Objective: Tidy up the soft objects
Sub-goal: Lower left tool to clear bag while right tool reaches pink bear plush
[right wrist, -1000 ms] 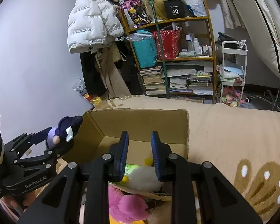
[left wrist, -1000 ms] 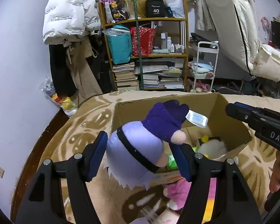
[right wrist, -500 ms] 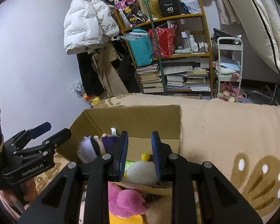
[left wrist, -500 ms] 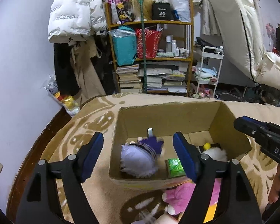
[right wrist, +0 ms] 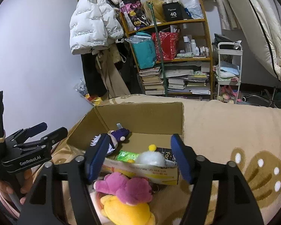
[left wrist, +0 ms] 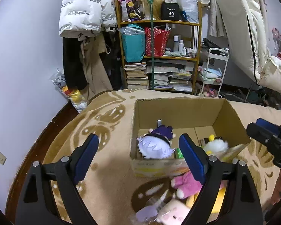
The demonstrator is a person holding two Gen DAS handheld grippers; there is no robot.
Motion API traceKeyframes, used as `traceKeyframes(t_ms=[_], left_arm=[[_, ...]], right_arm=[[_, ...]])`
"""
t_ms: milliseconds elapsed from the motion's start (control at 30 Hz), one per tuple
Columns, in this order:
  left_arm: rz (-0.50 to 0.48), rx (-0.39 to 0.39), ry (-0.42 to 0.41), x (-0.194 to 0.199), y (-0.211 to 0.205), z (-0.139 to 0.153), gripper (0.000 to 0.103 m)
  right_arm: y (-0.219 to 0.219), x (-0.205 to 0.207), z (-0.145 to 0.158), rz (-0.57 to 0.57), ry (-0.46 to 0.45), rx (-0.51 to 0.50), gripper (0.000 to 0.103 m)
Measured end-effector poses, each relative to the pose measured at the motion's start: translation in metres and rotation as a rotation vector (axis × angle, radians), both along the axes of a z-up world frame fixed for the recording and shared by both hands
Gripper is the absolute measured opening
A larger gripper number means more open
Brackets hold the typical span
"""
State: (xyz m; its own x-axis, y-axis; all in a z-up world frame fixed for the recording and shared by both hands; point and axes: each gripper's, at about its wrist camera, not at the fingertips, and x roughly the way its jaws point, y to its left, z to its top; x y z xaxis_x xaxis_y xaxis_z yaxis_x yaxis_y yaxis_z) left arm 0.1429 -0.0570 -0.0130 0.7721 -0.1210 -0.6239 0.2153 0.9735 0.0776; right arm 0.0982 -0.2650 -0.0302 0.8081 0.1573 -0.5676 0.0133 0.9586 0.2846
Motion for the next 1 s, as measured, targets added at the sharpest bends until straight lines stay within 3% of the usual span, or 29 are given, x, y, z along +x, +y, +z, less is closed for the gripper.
traceKeyframes(t_ms=[67,167,600,1000], left_arm=[[0.009,0.001,0.010,-0.006,0.004,0.001,0.096],[0.017,0.011,0.025,-0.014,0.009,0.002,0.098],[0.015,0.053,0.155,-0.044,0.022,-0.020,0.098],[0.036,0.065,0.265,-0.043,0.027,-0.041,0.098]], right_arm=[[0.000,-0.007,0.004,-0.013,-0.008,-0.001,0.092],[0.001,-0.017,0.008,-0.026,-0.015,0.006,0.096],[0.018,-0.051,-0.007,-0.019,0.061,0.002,0.098],[0.026,-0.049,-0.023,-0.011,0.116,-0.004,0.098]])
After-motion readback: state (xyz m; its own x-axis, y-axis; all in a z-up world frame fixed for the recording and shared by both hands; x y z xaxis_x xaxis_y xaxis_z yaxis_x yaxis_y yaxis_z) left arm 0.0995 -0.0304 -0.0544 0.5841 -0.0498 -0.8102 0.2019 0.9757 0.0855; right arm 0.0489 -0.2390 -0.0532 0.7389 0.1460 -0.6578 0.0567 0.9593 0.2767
